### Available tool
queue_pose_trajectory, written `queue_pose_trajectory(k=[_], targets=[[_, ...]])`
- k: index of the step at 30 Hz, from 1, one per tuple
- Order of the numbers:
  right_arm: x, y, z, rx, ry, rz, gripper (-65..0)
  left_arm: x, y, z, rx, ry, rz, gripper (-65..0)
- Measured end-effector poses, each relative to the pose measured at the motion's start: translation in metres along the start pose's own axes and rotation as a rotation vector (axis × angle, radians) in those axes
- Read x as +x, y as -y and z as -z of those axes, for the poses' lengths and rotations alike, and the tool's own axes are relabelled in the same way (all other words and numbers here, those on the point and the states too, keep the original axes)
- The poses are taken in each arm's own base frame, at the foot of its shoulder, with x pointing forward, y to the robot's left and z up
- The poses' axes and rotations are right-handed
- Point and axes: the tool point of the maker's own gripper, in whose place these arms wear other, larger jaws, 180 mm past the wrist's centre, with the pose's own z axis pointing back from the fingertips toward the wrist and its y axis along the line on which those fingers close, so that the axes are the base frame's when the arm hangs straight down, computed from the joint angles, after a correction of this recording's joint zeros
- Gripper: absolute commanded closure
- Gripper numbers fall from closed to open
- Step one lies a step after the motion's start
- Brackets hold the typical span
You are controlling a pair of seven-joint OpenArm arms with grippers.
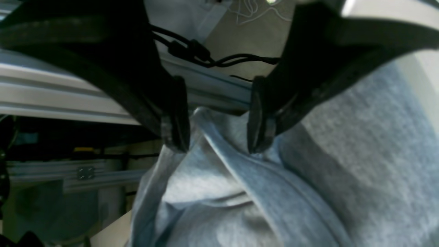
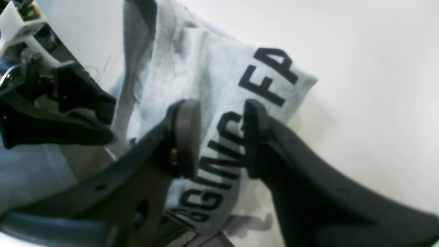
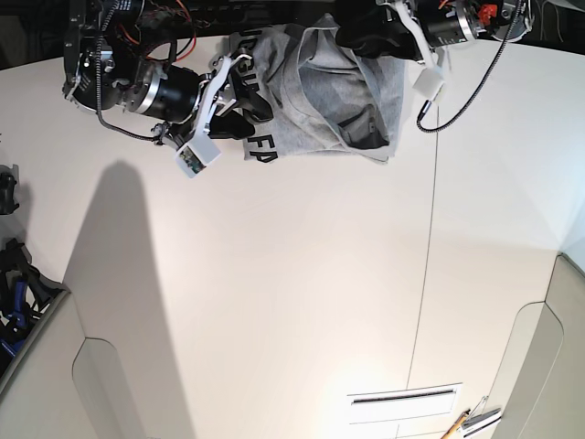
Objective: Fold the T-shirt properly
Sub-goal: 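Release the left gripper and withdraw it from the shirt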
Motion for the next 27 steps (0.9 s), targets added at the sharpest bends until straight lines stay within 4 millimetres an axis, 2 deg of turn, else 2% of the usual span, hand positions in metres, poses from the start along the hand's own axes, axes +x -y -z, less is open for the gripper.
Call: queue_pose_trajectory(k=[5, 7, 10, 11, 16, 21, 24, 27], targets=[[0.0, 0.0, 0.0, 0.001, 0.0, 0.0, -21.0, -0.004, -0.008, 0.0, 0.046, -0.026, 0.021, -28.8], [0.0, 0.0, 0.0, 0.001, 0.001, 0.0, -21.0, -0.004, -0.01, 0.0, 0.055, -0.026, 0.025, -20.2], [0.0, 0.0, 0.0, 0.001, 0.001, 0.0, -21.0, -0.005, -0.01, 0.0, 0.058, -0.028, 0.026, -3.0], [0.0, 0.0, 0.0, 0.001, 0.001, 0.0, -21.0, -0.004, -0.01, -0.001, 0.059, -0.027, 0.03, 0.0], [0.0, 0.0, 0.0, 0.001, 0.0, 0.0, -21.0, 0.012, 0.01, -0.007, 0.057, -0.013, 0.132, 0.0], [0.0, 0.0, 0.0, 0.001, 0.0, 0.0, -21.0, 0.023, 0.027, -0.025, 0.127, 0.003, 0.261, 0.0], [0.0, 0.0, 0.0, 0.001, 0.0, 0.0, -21.0, 0.032, 0.02, -0.039, 0.196, 0.03, 0.292, 0.0], [0.0, 0.0, 0.0, 0.001, 0.0, 0.0, -21.0, 0.035, 0.001, -0.054, 0.289, 0.031, 0.292, 0.0]])
